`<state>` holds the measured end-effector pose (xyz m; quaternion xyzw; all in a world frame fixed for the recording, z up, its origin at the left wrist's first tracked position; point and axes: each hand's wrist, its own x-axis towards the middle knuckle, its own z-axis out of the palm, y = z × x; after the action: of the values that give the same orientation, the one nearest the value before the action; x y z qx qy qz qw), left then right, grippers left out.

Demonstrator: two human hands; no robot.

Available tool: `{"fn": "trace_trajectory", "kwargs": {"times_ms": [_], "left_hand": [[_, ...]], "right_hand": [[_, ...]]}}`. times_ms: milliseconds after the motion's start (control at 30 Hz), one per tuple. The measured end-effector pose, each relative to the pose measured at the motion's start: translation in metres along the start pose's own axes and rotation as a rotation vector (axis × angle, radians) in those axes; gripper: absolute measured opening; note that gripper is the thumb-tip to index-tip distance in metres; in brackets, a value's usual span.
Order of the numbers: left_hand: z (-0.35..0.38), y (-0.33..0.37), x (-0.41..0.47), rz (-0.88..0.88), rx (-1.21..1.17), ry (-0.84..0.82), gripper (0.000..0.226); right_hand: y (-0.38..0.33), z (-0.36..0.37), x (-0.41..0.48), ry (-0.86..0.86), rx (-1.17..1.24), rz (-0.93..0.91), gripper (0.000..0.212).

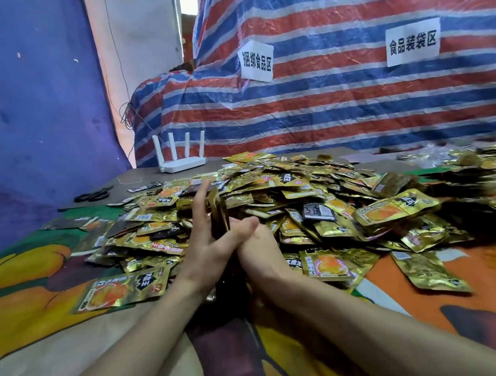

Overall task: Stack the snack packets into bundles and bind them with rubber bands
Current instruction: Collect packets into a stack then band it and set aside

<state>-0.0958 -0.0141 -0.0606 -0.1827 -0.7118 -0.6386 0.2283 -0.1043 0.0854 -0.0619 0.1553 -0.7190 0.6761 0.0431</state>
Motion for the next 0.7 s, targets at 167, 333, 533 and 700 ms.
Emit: {"fn": "trace_trajectory", "kwargs": {"times_ms": [167, 333, 533, 700], "left_hand": [[0.000, -0.010, 0.004, 0.058, -0.071, 0.195, 0.085], [-0.003, -0.008, 0.003, 0.092, -0.008, 0.147, 0.096], [-0.002, 0.010, -0.005, 0.220, 0.165, -0.039, 0.072], [0.039, 0.037, -0.011, 0.283, 0.067, -0.079, 0.067]], "right_hand": [[-0.008, -0.021, 0.001, -0.099, -0.141, 0.026, 0.023], [-0.025, -0.042, -0.003, -0.199, -0.455, -0.060, 0.023], [-0.040, -0.113, -0.029, -0.155, -0.801, -0.161, 0.017], [-0.058, -0.206, -0.065, 0.069, -1.066, -0.053, 0.011]]}}
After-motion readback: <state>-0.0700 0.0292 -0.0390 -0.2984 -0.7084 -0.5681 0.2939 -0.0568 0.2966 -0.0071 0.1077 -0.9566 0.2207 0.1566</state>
